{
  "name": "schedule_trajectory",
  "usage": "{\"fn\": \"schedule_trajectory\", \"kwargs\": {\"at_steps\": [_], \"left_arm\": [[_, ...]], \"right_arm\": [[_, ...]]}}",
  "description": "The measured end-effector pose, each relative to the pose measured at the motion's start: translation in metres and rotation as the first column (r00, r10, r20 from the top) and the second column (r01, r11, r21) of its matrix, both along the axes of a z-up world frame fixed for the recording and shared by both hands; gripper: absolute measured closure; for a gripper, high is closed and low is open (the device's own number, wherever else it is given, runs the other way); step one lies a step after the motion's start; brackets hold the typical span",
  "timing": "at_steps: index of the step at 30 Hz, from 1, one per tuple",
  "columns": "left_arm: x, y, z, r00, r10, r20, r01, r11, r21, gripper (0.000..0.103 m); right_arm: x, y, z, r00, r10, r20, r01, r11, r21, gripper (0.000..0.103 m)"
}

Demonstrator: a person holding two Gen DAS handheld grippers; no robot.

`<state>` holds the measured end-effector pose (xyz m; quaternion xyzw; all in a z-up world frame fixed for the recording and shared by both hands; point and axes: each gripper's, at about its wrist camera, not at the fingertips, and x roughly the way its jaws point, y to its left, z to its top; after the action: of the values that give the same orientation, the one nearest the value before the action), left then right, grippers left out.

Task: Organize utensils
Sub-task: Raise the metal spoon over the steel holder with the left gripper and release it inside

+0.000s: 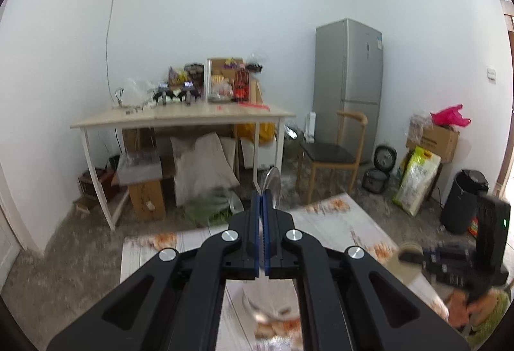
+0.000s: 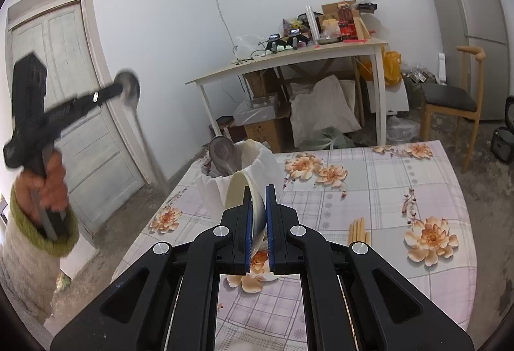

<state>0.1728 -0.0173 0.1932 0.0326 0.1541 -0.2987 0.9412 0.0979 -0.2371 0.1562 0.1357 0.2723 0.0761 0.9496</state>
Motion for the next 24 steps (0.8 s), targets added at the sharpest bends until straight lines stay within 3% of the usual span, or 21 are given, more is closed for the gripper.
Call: {"fn": "schedule_trajectory", "kwargs": {"at_steps": [8,12,24], "left_arm": [[0.046,-0.034,-0.01,0.998,0.044,0.049,-0.046,0.997,0.058,0.102],[0.066,-0.047,-0.026,0.999,0.042,0.019,-0.044,0.995,0.089,0.102],[0.073,-0.069,-0.073,0.998,0.03,0.057,-0.043,0.972,0.231,0.102]], "right_arm": [[0.005,-0.009,-0.009,0.999,-0.013,-0.03,0.014,1.0,0.018,0.097],[0.008,-0.013,-0.012,0.999,-0.019,-0.04,0.021,0.999,0.027,0.097],[0.012,-0.017,-0.024,0.998,-0.015,-0.066,0.018,0.999,0.045,0.097]]}}
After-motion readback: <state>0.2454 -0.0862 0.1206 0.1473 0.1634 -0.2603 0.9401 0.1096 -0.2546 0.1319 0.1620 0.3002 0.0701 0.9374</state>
